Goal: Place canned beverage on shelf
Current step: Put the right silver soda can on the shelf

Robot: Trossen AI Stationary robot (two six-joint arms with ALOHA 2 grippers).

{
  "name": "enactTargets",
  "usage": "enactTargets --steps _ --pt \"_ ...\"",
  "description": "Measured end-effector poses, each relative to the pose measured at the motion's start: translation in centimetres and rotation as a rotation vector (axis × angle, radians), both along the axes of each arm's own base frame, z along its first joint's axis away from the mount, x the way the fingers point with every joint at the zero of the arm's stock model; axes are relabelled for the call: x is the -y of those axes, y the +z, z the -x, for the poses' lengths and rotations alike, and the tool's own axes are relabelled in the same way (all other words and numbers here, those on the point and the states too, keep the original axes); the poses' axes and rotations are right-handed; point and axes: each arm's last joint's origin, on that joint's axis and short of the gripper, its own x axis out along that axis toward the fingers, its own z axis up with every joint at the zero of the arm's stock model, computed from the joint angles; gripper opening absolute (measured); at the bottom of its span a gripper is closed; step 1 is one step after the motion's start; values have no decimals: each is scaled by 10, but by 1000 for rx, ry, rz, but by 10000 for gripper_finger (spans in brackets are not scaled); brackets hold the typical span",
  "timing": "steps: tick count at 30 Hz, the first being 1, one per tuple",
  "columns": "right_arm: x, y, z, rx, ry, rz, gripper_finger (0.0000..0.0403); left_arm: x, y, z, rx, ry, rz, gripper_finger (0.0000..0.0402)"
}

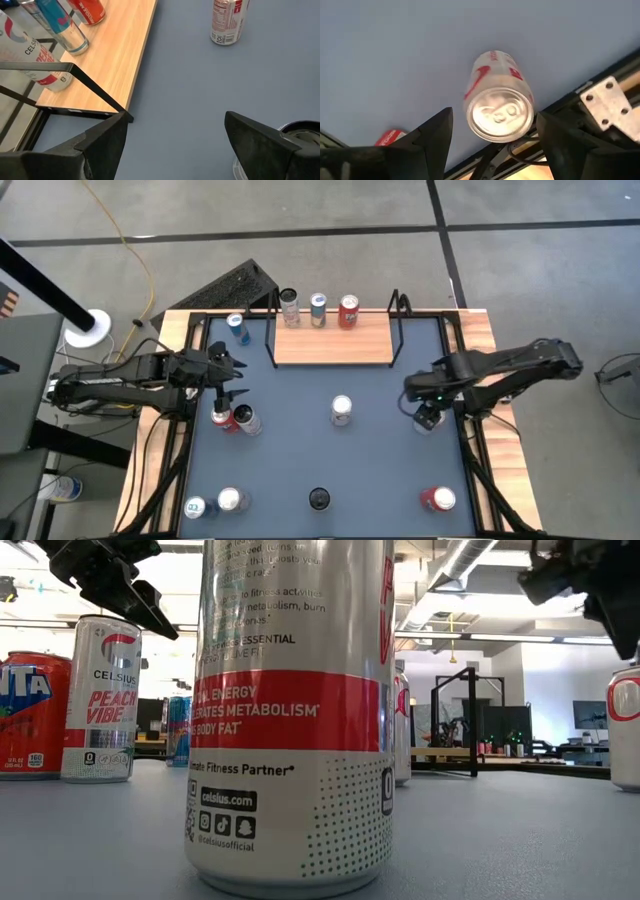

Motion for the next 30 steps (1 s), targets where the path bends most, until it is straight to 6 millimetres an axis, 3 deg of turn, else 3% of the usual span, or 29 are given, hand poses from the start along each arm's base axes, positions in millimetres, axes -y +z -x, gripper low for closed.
enactTargets --steps 7,15,30 --pt "2 -9 14 2 -101 12 276 0 0 0 0 0 -1 322" --pt "3 -29 11 13 -119 -23 278 0 0 0 0 0 -1 322" --pt "6 -21 14 -11 -110 2 297 0 0 0 -1 0 -1 322"
